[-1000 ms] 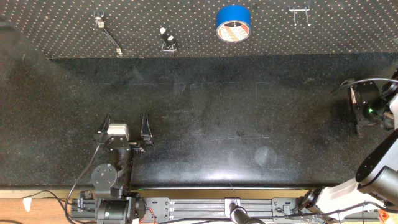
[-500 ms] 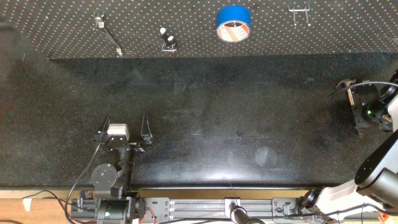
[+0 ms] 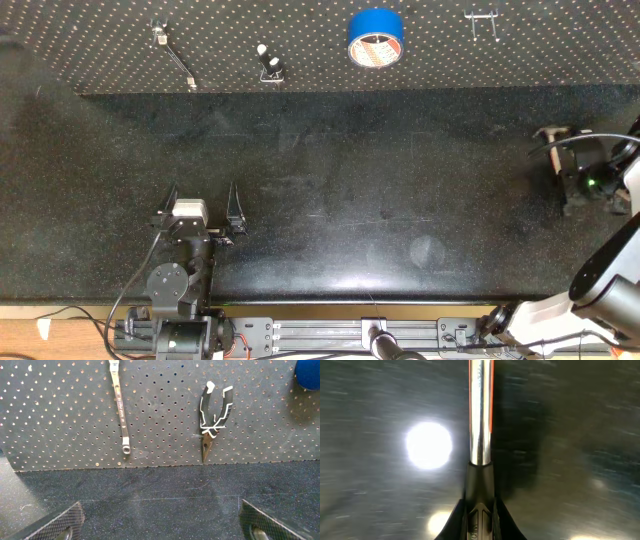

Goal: Place Tools Onto Pegboard

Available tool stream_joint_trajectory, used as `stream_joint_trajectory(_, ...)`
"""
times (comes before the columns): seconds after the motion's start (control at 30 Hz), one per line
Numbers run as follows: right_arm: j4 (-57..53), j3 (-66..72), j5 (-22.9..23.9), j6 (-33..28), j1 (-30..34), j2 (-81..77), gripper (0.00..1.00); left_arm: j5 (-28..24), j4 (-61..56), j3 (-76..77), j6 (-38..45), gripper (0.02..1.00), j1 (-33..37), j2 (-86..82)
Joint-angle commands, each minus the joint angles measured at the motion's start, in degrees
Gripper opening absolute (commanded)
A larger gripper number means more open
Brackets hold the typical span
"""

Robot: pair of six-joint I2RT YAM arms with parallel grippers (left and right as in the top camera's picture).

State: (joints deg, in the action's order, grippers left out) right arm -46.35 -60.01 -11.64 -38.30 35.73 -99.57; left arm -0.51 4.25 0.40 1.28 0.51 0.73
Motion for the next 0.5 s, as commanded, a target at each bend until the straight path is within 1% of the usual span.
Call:
stream_joint_trajectory(0.03, 0.07, 0.66, -11.65, 6.36, -0.28, 10.43, 0.073, -1.05, 0.46, -0.09, 0.52, 0.998, 0.28, -0.55)
stream_joint_trajectory(0.2, 1.97, 0.59, -12.02, 15.63, -0.28, 23.28, 0.073, -1.05, 0.44, -0.09, 0.52, 0.996, 0.28, -0.55)
stream_joint_trajectory(0.33, 5.22, 0.48, -12.07, 26.47, -0.28, 32.54, 0.073, -1.05, 0.46, -0.09, 0.52, 0.996, 0.28, -0.55)
stream_joint_trajectory(0.37, 5.84, 0.42, -12.68, 28.37, -0.31, 33.64, 0.073, -1.05, 0.44, -0.09, 0.52, 0.996, 0.28, -0.55)
stream_joint_trajectory(0.4, 7.02, 0.37, -15.67, 28.85, -0.28, 34.18, 0.073, -1.05, 0.44, -0.09, 0.52, 0.996, 0.28, -0.55)
stream_joint_trajectory(0.47, 10.88, 0.39, -23.28, 29.22, -0.59, 34.14, 0.075, -1.05, 0.46, -0.09, 0.52, 0.996, 0.28, -0.55)
stream_joint_trajectory(0.5, 14.08, 0.39, -25.99, 31.93, -1.33, 34.10, 0.073, -1.05, 0.44, -0.09, 0.52, 0.996, 0.28, -0.55)
